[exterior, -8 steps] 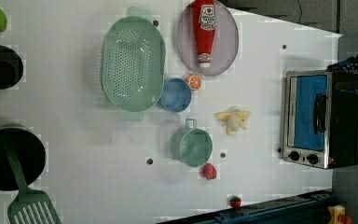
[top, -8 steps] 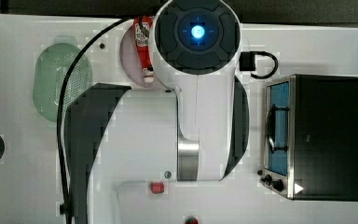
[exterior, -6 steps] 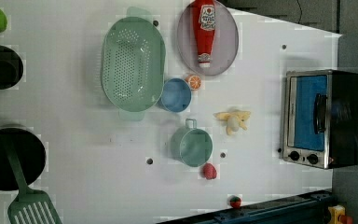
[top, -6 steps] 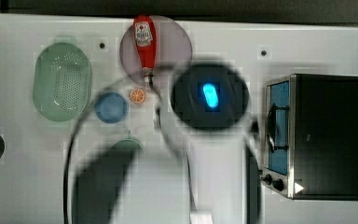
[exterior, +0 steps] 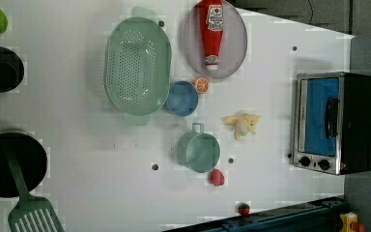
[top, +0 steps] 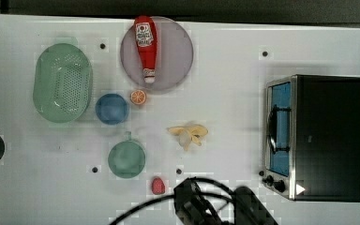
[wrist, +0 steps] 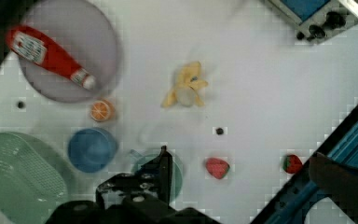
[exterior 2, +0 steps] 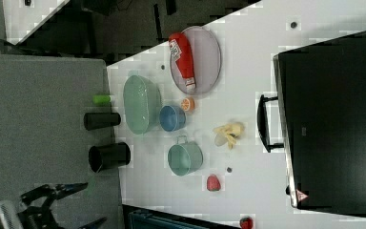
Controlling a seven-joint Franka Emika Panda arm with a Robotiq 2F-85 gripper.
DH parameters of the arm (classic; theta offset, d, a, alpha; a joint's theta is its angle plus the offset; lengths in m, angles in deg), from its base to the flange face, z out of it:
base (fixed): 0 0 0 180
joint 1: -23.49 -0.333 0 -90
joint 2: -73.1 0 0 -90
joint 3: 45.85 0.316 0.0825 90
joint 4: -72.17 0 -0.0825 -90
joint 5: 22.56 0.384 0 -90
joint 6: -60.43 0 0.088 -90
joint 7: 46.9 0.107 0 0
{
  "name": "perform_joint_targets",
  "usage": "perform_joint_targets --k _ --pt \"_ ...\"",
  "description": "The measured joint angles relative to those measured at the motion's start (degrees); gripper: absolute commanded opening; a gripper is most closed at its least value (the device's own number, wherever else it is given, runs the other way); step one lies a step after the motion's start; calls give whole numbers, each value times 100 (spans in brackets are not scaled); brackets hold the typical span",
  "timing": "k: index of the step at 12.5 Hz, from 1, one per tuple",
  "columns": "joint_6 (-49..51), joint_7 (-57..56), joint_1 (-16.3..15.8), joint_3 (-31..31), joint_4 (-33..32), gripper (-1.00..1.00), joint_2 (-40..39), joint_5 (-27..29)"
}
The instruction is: Pick banana from table and place on oven.
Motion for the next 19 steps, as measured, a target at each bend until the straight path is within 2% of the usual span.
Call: perform_joint_targets --k 2,4,10,13,15,19 --pt "-212 8 -57 -30 123 100 -235 59" --pt "-792 24 -51 130 0 100 -864 101" --pt "-2720 31 -72 111 -1376 100 -2927 -78" --pt "-3605 35 -83 43 -1690 100 -3450 1" --pt "-4615 35 -107 88 -1779 100 -3792 79" --pt "-5463 35 -181 -21 -2104 100 -4543 1"
